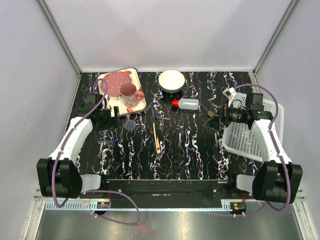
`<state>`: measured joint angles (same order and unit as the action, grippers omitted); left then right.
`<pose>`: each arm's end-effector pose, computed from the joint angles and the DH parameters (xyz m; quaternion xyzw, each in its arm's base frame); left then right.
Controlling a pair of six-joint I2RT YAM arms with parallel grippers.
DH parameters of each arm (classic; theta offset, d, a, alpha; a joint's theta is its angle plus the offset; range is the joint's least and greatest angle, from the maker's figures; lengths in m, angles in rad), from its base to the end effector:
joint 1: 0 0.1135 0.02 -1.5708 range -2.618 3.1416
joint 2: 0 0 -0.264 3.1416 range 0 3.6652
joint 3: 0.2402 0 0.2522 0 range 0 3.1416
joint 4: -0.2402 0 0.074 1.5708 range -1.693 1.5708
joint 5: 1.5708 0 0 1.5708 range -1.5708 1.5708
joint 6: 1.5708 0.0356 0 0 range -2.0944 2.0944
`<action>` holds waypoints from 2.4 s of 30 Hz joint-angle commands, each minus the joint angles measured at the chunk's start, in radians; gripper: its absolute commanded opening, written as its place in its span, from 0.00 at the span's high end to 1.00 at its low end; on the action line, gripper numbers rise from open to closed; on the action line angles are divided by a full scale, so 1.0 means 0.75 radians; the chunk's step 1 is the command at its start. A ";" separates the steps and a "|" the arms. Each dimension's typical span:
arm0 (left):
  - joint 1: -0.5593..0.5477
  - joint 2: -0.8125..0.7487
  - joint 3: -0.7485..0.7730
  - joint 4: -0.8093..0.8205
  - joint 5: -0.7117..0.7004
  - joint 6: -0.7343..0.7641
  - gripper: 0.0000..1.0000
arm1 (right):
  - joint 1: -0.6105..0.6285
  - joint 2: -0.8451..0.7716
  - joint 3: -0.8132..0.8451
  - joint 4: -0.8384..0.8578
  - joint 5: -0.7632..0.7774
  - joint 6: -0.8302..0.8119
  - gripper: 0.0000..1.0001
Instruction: Organize the chemistry lab equipment
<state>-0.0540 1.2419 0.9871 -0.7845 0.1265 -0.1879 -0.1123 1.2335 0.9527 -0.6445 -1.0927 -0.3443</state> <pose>0.2417 -0.0176 0.2654 -0.0479 0.9619 -0.0922 0.2528 0.2410 0.0046 0.2802 -0.2575 0.7858 0.4186 0.3755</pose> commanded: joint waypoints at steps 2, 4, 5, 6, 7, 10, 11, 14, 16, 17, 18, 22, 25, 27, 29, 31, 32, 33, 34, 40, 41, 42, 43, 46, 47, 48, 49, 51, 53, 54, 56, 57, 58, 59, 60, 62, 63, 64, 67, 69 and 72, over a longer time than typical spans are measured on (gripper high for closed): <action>0.004 0.105 0.054 0.003 -0.262 -0.044 0.10 | 0.013 0.014 -0.043 0.101 -0.132 -0.024 0.00; 0.007 0.168 0.069 0.007 -0.332 -0.046 0.11 | 0.015 0.020 -0.049 0.096 -0.136 -0.036 0.00; 0.007 0.193 0.089 0.007 -0.346 -0.044 0.11 | 0.015 0.022 -0.053 0.098 -0.136 -0.040 0.00; 0.011 0.236 0.105 0.003 -0.355 -0.042 0.12 | 0.015 0.020 -0.053 0.096 -0.136 -0.046 0.00; 0.015 0.258 0.116 0.003 -0.353 -0.038 0.13 | 0.015 0.018 -0.047 0.098 -0.132 -0.050 0.00; 0.019 0.338 0.156 0.005 -0.332 -0.030 0.19 | 0.017 0.010 -0.039 0.098 -0.114 -0.054 0.00; 0.021 0.361 0.169 0.009 -0.330 -0.024 0.19 | 0.021 0.006 -0.039 0.096 -0.106 -0.056 0.00; 0.043 0.487 0.195 0.023 -0.322 -0.009 0.25 | 0.041 -0.012 -0.039 0.088 -0.079 -0.077 0.00; 0.060 0.538 0.212 0.029 -0.318 -0.001 0.30 | 0.050 -0.021 -0.037 0.082 -0.071 -0.091 0.00; 0.070 0.583 0.216 0.027 -0.310 0.003 0.32 | 0.056 -0.023 -0.039 0.080 -0.067 -0.095 0.00; 0.070 0.602 0.218 0.029 -0.296 0.005 0.35 | 0.058 -0.023 -0.035 0.076 -0.065 -0.099 0.00; 0.107 0.655 0.198 0.056 -0.265 0.007 0.40 | 0.064 -0.027 -0.037 0.078 -0.059 -0.108 0.00; 0.119 0.684 0.181 0.072 -0.242 0.001 0.45 | 0.066 -0.025 -0.039 0.078 -0.067 -0.110 0.00; 0.127 0.700 0.169 0.091 -0.228 -0.003 0.47 | 0.066 -0.025 -0.041 0.076 -0.071 -0.118 0.00; 0.135 0.708 0.157 0.109 -0.220 -0.011 0.51 | 0.066 -0.031 -0.045 0.078 -0.071 -0.124 0.00; 0.141 0.713 0.144 0.124 -0.210 -0.015 0.55 | 0.066 -0.033 -0.047 0.076 -0.071 -0.126 0.00; 0.146 0.719 0.142 0.130 -0.205 -0.017 0.58 | 0.066 -0.035 -0.045 0.076 -0.073 -0.130 0.00; 0.148 0.721 0.142 0.132 -0.205 -0.017 0.59 | 0.066 -0.039 -0.047 0.076 -0.079 -0.132 0.00; 0.152 0.729 0.140 0.136 -0.205 -0.017 0.62 | 0.066 -0.043 -0.049 0.076 -0.081 -0.134 0.00; 0.156 0.745 0.124 0.152 -0.177 -0.030 0.73 | 0.066 -0.060 -0.057 0.072 -0.102 -0.152 0.00; 0.156 0.743 0.124 0.156 -0.175 -0.032 0.77 | 0.066 -0.070 -0.059 0.066 -0.106 -0.159 0.00; 0.156 0.735 0.118 0.158 -0.177 -0.034 0.79 | 0.066 -0.072 -0.064 0.066 -0.112 -0.163 0.00; 0.156 0.713 0.114 0.166 -0.177 -0.038 0.81 | 0.066 -0.078 -0.062 0.062 -0.116 -0.167 0.00; 0.154 0.637 0.091 0.191 -0.099 -0.054 0.86 | 0.066 -0.094 -0.064 0.033 -0.142 -0.202 0.00; 0.156 0.611 0.081 0.201 -0.061 -0.060 0.86 | 0.066 -0.106 -0.060 0.013 -0.149 -0.220 0.00; 0.154 0.580 0.057 0.207 -0.048 -0.068 0.88 | 0.066 -0.111 -0.051 -0.002 -0.157 -0.230 0.00; 0.156 0.513 0.042 0.222 -0.036 -0.091 0.89 | 0.066 -0.113 -0.041 -0.022 -0.159 -0.244 0.00; 0.156 0.427 -0.023 0.244 0.038 -0.118 0.90 | 0.066 -0.117 -0.005 -0.097 -0.161 -0.295 0.00; 0.156 0.265 -0.078 0.301 0.146 -0.171 0.90 | 0.070 -0.101 0.043 -0.210 -0.159 -0.452 0.00; 0.156 0.206 -0.133 0.322 0.185 -0.191 0.90 | 0.078 -0.096 0.104 -0.332 -0.137 -0.500 0.00; 0.154 0.020 -0.231 0.397 0.315 -0.283 0.91 | 0.092 -0.066 0.167 -0.514 -0.116 -0.628 0.00; 0.154 -0.100 -0.262 0.430 0.365 -0.370 0.90 | 0.119 -0.054 0.228 -0.568 -0.100 -0.657 0.00; 0.150 -0.160 -0.295 0.501 0.414 -0.426 0.91 | 0.135 -0.027 0.253 -0.611 -0.099 -0.688 0.00; 0.142 -0.226 -0.368 0.549 0.497 -0.481 0.91 | 0.142 -0.017 0.290 -0.678 -0.108 -0.688 0.00; 0.131 -0.348 -0.402 0.596 0.520 -0.587 0.91 | 0.190 -0.006 0.300 -0.699 -0.116 -0.686 0.00; 0.088 -0.473 -0.491 0.729 0.547 -0.692 0.91 | 0.293 0.004 0.301 -0.691 -0.128 -0.623 0.00; 0.078 -0.581 -0.520 0.782 0.559 -0.804 0.91 | 0.331 -0.002 0.290 -0.661 -0.126 -0.578 0.00; 0.019 -0.629 -0.549 0.902 0.560 -0.864 0.91 | 0.417 -0.018 0.278 -0.618 -0.118 -0.473 0.00; -0.150 -0.770 -0.643 1.167 0.501 -1.078 0.91 | 0.581 -0.051 0.229 -0.405 -0.038 -0.272 0.00; -0.332 -0.847 -0.702 1.356 0.356 -1.187 0.91 | 0.638 -0.041 0.241 -0.348 -0.048 -0.218 0.00; -0.575 -0.877 -0.725 1.459 0.094 -1.208 0.91 | 0.702 0.012 0.260 -0.276 -0.183 -0.036 0.00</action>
<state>-0.2947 0.6205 0.4618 0.0093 0.4004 -0.9417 0.3656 1.2259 1.1271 -0.9703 -1.1473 -0.5671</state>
